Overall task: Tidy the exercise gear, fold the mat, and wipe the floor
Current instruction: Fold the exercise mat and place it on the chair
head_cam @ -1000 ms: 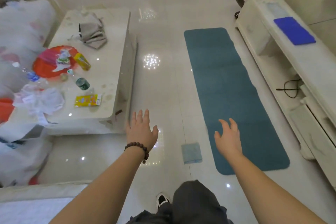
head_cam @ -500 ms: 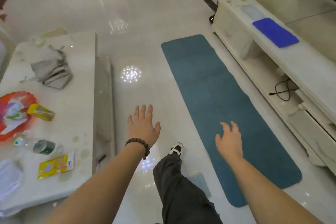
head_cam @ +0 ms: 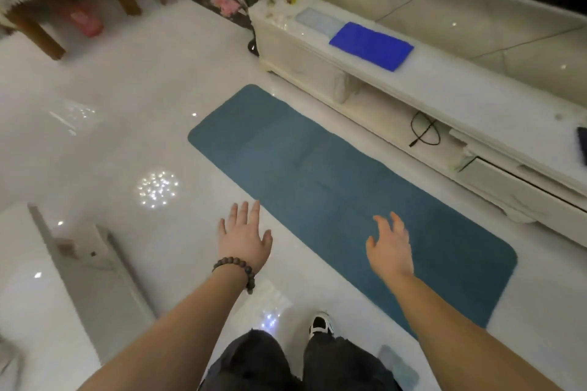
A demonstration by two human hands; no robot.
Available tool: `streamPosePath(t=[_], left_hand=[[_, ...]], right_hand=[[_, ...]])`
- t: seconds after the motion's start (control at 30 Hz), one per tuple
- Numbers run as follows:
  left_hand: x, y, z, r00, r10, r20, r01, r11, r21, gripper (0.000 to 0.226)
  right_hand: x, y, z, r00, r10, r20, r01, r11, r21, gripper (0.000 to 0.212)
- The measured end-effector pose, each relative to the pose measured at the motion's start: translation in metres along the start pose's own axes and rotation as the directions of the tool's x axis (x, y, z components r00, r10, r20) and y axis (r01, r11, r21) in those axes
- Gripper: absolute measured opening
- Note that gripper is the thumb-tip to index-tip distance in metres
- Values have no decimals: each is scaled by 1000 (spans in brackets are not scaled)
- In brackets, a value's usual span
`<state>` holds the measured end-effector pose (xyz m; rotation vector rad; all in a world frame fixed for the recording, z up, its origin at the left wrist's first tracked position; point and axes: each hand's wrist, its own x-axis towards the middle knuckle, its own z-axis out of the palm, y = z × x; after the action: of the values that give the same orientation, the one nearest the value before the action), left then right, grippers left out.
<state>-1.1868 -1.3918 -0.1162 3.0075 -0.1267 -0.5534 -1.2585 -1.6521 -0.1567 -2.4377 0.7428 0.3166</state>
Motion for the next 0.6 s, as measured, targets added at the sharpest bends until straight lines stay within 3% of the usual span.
streamPosePath(t=[0.3, 0.6], left_hand=[[157, 3, -17, 947, 313, 74, -316, 947, 50, 67], [296, -67, -46, 793, 571, 213, -600, 792, 108, 67]], right_hand=[[39, -51, 29, 956, 277, -98, -272, 960, 59, 48], [55, -180, 109, 816, 555, -159, -532, 830, 166, 48]])
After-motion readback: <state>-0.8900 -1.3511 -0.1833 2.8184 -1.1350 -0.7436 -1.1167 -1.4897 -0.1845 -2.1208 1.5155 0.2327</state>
